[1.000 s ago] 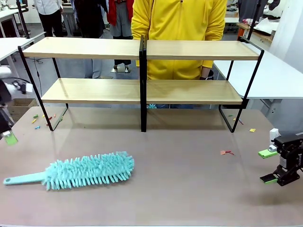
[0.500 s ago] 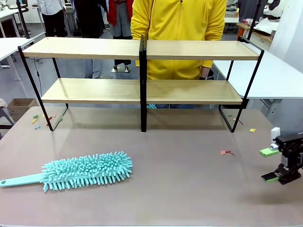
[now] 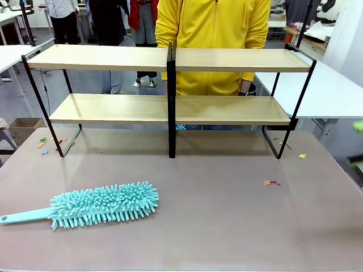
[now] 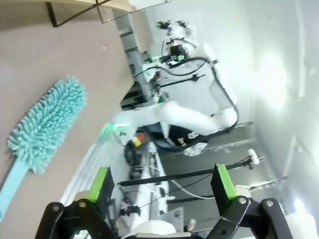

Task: Clean the shelves.
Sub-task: Place the Duster on the table.

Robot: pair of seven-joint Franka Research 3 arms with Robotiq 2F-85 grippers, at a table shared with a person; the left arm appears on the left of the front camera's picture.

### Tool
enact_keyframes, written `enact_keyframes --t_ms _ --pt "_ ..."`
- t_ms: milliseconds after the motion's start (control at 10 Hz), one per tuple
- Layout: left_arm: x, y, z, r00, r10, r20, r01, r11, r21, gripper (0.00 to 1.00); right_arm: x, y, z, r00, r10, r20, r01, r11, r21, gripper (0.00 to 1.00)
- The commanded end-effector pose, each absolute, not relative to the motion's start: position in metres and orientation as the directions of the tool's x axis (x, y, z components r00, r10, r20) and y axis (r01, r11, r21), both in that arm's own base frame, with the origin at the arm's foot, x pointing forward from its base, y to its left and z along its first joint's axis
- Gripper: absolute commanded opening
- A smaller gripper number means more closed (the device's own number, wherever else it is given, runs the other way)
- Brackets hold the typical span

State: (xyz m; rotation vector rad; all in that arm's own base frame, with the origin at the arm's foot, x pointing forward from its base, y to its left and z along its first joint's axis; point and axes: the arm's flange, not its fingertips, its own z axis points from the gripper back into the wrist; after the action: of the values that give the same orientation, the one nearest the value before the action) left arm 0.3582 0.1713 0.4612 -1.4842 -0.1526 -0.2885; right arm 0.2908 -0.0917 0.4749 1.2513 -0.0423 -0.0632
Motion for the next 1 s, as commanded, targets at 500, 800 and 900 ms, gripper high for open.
enact_keyframes --t_ms 500,800,900 --pt "0.352 0.1694 0.4673 0.945 -0.109 0.31 0.321 0.112 -0.94 1.0 0.2919 -0.0978 0.4437 0.999 -0.023 -0.034 0.039 0.305 0.952 1.0" --pt "0.352 0.1694 0.4673 0.945 -0.109 0.31 0.321 0.112 -0.94 1.0 0.2919 -0.0978 0.4437 0.999 -0.023 -0.034 0.039 0.305 0.952 1.0" --pt "0.352 0.1694 0.4673 0.945 -0.109 0.31 0.321 0.112 -0.94 1.0 0.2919 -0.0978 0.4437 0.999 -0.023 -0.034 0.039 0.305 0.952 1.0"
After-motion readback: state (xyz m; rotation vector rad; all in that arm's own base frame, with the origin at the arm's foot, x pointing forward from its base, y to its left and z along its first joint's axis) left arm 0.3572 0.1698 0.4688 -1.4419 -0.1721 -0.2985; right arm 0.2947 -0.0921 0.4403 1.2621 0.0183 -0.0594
